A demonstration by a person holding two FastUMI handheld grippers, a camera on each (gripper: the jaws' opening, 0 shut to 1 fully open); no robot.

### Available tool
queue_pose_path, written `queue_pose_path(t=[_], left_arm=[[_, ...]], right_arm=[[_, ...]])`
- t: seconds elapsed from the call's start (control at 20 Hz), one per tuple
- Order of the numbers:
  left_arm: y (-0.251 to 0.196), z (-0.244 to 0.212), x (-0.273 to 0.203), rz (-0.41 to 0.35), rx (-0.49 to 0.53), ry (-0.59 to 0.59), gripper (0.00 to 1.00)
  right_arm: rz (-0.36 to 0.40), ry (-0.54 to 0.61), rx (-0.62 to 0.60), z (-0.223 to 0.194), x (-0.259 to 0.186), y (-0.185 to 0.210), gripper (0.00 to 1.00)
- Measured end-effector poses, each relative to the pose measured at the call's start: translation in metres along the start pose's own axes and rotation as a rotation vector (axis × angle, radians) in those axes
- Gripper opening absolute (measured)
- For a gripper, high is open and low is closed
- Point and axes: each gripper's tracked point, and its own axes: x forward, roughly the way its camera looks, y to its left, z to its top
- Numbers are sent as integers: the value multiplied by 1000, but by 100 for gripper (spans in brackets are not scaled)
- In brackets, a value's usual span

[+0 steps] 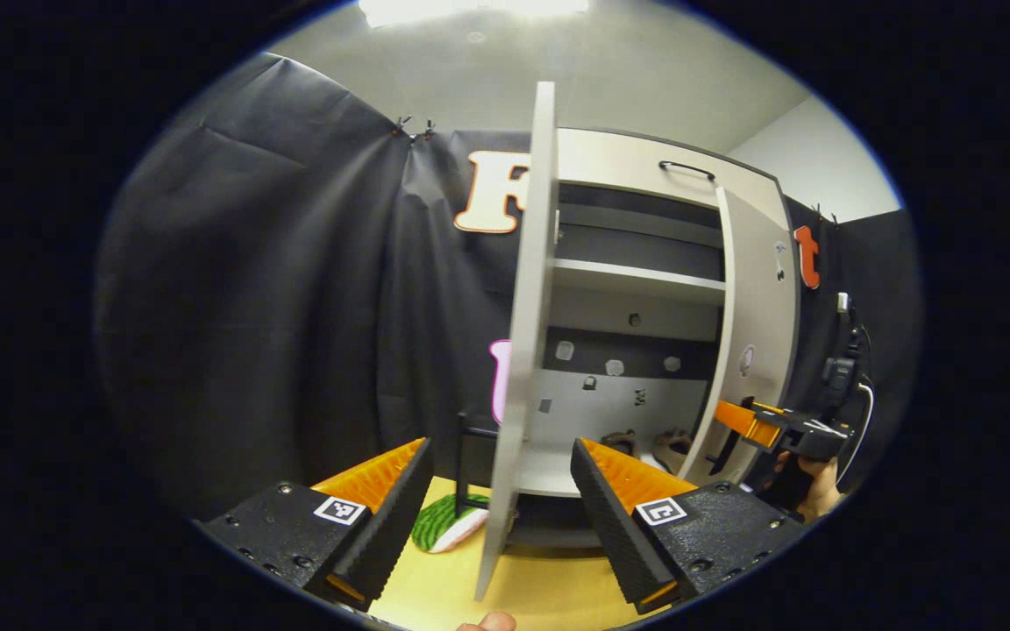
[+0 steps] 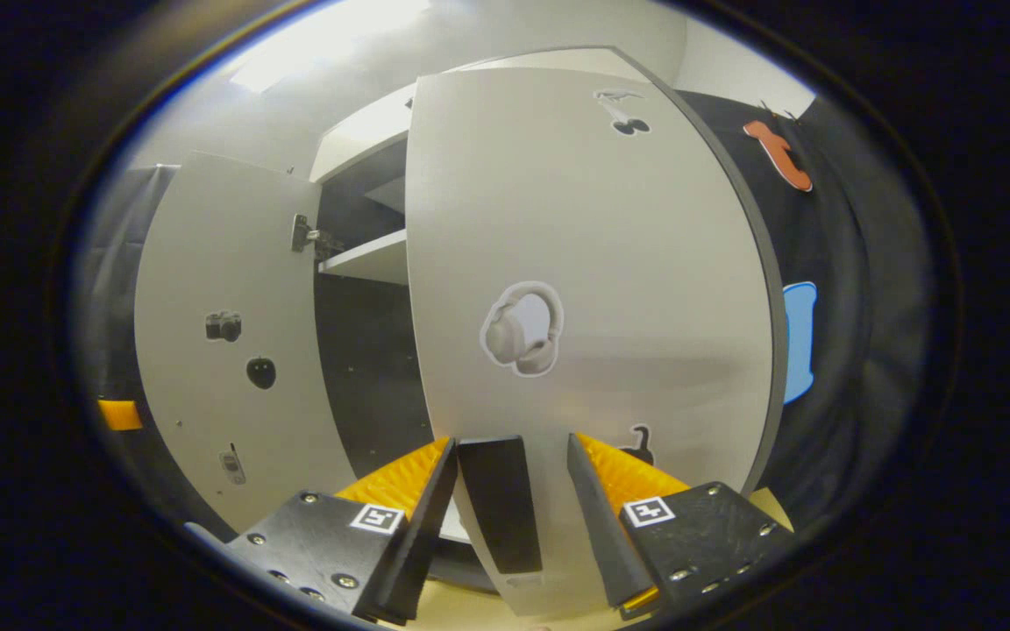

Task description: Grab one shoe with the right hand and put it into the shoe cabinet, grab the other shoe with the left hand and put it into the shoe cabinet; then close the right door with the right hand and the left door with the left hand.

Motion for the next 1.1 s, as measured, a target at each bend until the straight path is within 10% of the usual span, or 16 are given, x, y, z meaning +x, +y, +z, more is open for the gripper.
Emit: queue_pose_path(t=[0.4, 1.1], left_arm=[[44, -20, 31, 69, 53, 20, 93], [19, -23, 45, -146, 15, 25, 94]], right_arm=[[-48, -20, -77, -1, 14, 1, 75], [-73, -59, -69, 18, -9, -4, 76]])
